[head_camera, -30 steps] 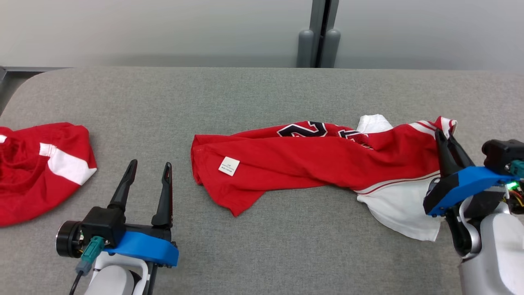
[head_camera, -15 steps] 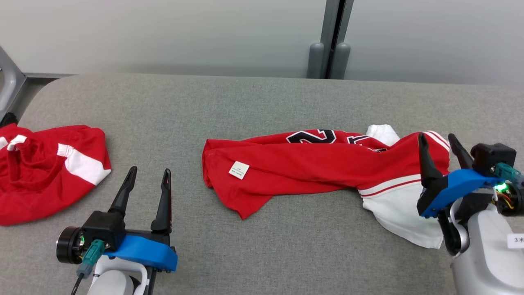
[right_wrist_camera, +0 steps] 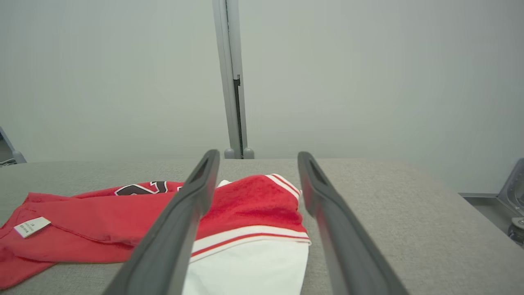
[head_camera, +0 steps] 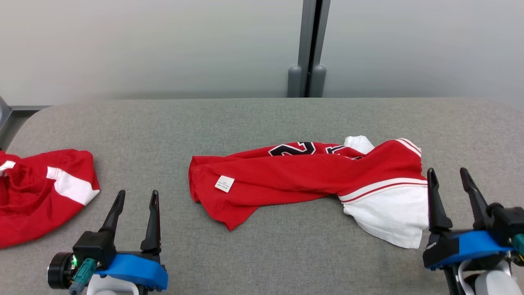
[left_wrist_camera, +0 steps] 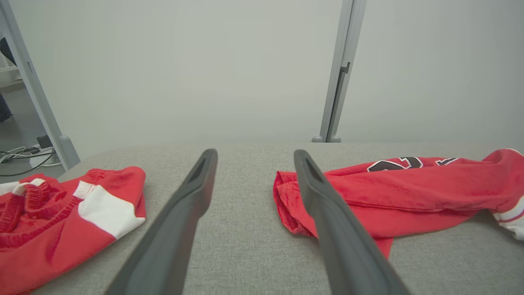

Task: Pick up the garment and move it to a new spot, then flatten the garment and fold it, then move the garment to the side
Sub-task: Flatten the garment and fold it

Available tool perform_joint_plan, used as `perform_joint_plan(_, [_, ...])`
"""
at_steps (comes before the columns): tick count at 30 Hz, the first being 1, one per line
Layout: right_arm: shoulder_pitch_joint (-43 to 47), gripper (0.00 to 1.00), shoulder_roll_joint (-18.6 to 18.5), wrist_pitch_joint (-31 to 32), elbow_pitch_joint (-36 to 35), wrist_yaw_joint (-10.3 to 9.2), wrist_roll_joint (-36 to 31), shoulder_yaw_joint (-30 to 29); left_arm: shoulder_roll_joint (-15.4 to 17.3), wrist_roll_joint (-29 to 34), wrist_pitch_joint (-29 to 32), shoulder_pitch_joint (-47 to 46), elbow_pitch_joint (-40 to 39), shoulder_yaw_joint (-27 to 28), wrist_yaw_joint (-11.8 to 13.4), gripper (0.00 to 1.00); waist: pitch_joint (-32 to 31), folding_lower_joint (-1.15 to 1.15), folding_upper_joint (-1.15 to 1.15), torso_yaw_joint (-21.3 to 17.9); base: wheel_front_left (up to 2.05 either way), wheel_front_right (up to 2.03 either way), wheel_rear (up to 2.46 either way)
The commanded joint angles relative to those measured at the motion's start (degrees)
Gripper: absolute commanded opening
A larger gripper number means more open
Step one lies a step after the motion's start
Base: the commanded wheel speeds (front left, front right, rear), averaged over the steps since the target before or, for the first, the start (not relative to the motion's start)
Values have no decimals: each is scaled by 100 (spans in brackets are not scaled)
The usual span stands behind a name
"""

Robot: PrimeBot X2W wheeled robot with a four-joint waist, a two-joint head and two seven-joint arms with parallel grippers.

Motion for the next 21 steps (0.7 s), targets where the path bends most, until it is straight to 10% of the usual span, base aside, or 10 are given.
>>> perform_joint_plan(1, [240,100,4,-111,-200,3,-25,55,39,-25,-26,70,21,29,37,100,-58,0,0,-46,0,0,0])
perform_joint_plan(21, [555,100,3,175,-784,3,572,677,-175,-344,1098,-1205,1296,-99,-112,100,536,0,0,-439,0,0,0])
